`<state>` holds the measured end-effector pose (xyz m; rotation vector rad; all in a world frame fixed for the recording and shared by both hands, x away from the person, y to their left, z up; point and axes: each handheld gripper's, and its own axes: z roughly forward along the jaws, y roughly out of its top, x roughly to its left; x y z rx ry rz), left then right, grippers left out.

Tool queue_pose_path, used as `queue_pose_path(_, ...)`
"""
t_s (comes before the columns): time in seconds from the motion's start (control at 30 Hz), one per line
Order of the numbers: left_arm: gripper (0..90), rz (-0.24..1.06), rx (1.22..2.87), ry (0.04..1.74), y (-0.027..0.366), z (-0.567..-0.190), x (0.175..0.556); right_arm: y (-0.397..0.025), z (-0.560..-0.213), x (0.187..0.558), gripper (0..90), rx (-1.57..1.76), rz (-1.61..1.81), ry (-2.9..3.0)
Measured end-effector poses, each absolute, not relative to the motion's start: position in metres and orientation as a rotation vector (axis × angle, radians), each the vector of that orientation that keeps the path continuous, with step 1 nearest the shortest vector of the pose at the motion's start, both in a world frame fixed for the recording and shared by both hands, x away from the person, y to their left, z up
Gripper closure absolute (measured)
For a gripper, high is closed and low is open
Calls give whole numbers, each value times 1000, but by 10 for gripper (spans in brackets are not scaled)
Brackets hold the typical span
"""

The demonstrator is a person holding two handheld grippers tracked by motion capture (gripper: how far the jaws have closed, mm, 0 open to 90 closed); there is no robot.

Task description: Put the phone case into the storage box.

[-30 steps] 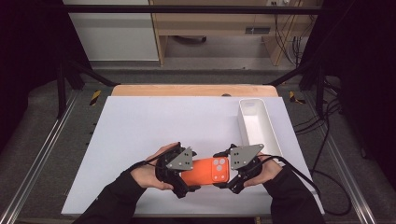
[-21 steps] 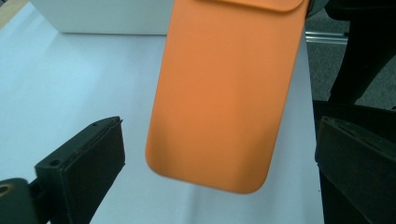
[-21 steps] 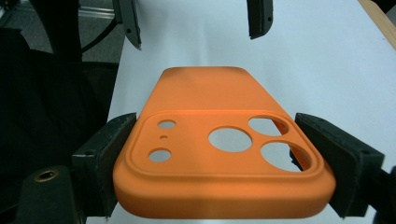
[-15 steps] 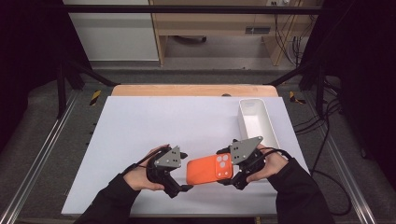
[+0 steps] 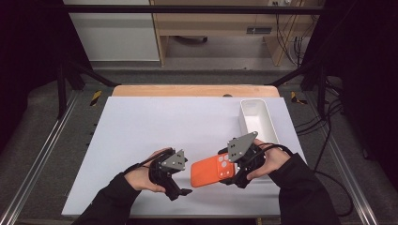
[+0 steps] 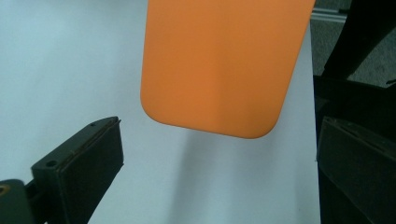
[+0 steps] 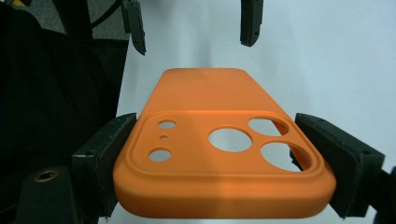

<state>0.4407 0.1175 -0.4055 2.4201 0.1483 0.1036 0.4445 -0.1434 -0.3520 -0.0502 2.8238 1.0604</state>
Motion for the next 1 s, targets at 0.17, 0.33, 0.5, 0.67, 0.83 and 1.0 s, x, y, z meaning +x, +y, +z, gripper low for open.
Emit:
queue_pose_path(0.17,2,100,2460,127,109,-401,443,-137,-349,444,164,-64,1023,2848)
queue_pose_path(0.33,2,108,2500,103,100,-397,443,-130,-347,444,164,-70,976,2872)
queue_pose_path(0.5,0,115,2533,92,93,-395,443,-123,-346,444,164,-68,929,2893)
queue_pose_path(0.67,0,109,2557,92,87,-396,445,-120,-346,445,164,-65,906,2904)
queue_pose_path(0.83,0,101,2577,79,82,-398,446,-117,-346,446,164,-63,898,2904)
queue_pose_path(1.0,0,99,2600,75,77,-400,446,-114,-347,446,164,-60,888,2910)
